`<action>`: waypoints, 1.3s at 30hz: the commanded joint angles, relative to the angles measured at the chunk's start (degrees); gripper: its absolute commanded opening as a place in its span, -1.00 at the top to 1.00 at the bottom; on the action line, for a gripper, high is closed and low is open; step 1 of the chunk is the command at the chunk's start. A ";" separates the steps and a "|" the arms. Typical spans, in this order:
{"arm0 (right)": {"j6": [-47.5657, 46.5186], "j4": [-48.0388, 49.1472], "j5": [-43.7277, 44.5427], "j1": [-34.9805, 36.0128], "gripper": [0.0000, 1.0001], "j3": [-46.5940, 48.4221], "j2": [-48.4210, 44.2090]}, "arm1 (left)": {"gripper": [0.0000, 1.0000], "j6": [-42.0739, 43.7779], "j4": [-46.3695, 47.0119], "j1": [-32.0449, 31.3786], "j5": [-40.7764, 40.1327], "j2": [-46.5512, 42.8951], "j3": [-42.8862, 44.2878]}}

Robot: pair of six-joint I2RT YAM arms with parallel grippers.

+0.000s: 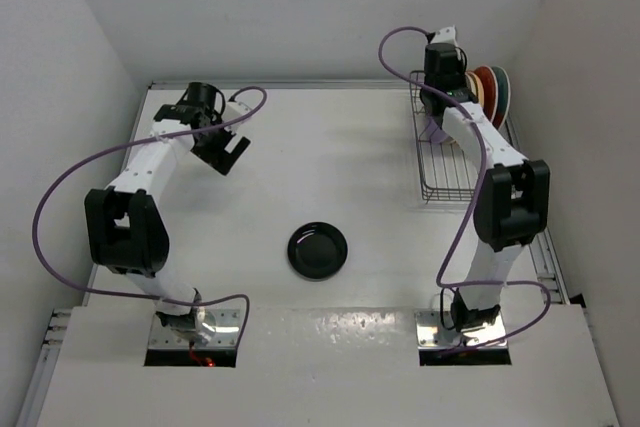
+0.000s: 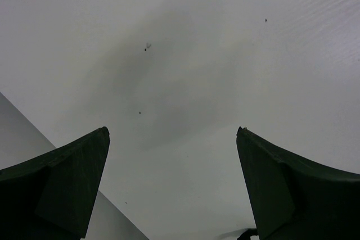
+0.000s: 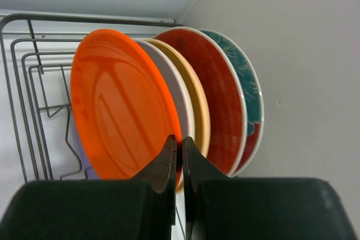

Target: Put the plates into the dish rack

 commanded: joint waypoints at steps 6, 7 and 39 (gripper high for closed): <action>-4.37 14.93 8.12 0.87 1.00 0.42 5.78 | -1.00 1.07 0.50 2.05 1.29 3.78 4.33; -4.45 15.37 7.69 1.22 1.00 0.33 7.09 | -1.00 1.07 0.50 2.05 1.29 4.30 4.33; 20.67 -13.19 -55.65 14.73 -1.00 -21.53 -18.12 | -1.00 0.54 0.50 2.05 2.96 -4.56 -0.41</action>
